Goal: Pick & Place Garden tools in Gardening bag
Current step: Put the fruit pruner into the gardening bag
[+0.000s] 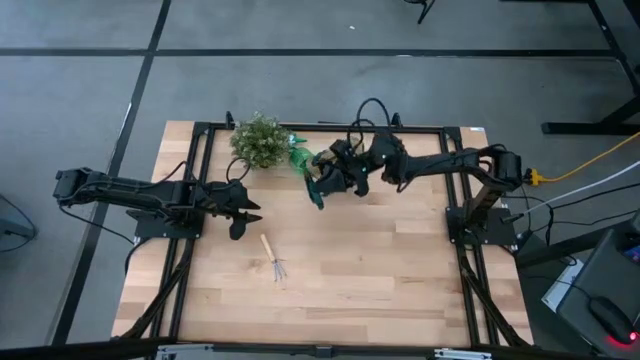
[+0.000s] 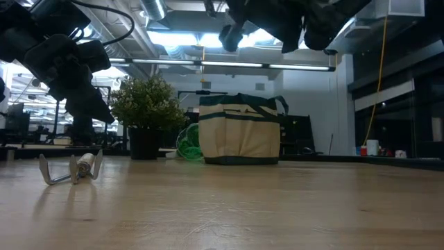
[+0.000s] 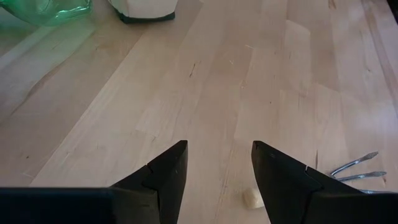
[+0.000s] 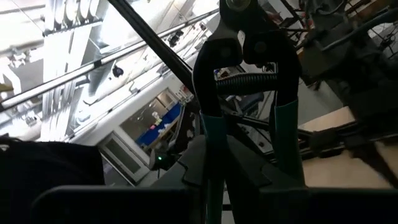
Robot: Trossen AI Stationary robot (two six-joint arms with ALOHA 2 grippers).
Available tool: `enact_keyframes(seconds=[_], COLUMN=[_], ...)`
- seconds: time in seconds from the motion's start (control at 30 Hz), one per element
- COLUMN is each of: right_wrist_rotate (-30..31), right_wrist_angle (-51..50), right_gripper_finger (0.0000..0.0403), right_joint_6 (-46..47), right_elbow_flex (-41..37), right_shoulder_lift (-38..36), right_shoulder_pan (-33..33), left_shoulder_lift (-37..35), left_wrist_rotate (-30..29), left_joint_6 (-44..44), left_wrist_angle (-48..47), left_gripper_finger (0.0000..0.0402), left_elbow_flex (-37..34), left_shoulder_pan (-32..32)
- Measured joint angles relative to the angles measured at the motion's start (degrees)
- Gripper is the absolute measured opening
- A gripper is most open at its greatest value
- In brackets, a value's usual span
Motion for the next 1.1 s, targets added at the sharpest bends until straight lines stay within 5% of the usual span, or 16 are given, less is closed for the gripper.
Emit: enact_keyframes(seconds=[0.37, 1.1], right_wrist_rotate=[-8.23, -9.50], right_wrist_angle=[1.49, 3.13], right_gripper_finger=[0.0040, 0.0039], right_joint_6=[-0.22, -0.70], right_elbow_flex=[-0.07, -0.07], right_shoulder_lift=[-0.18, -1.07], right_shoulder_pan=[-6.23, -13.73], left_shoulder_lift=[0.02, 0.01], left_wrist_rotate=[0.01, 0.01], left_joint_6=[0.00, 0.00], left_wrist_angle=[0.01, 0.00], left_gripper_finger=[0.0174, 0.0174], left_elbow_flex=[0.02, 0.02], left_shoulder_pan=[-0.01, -0.01])
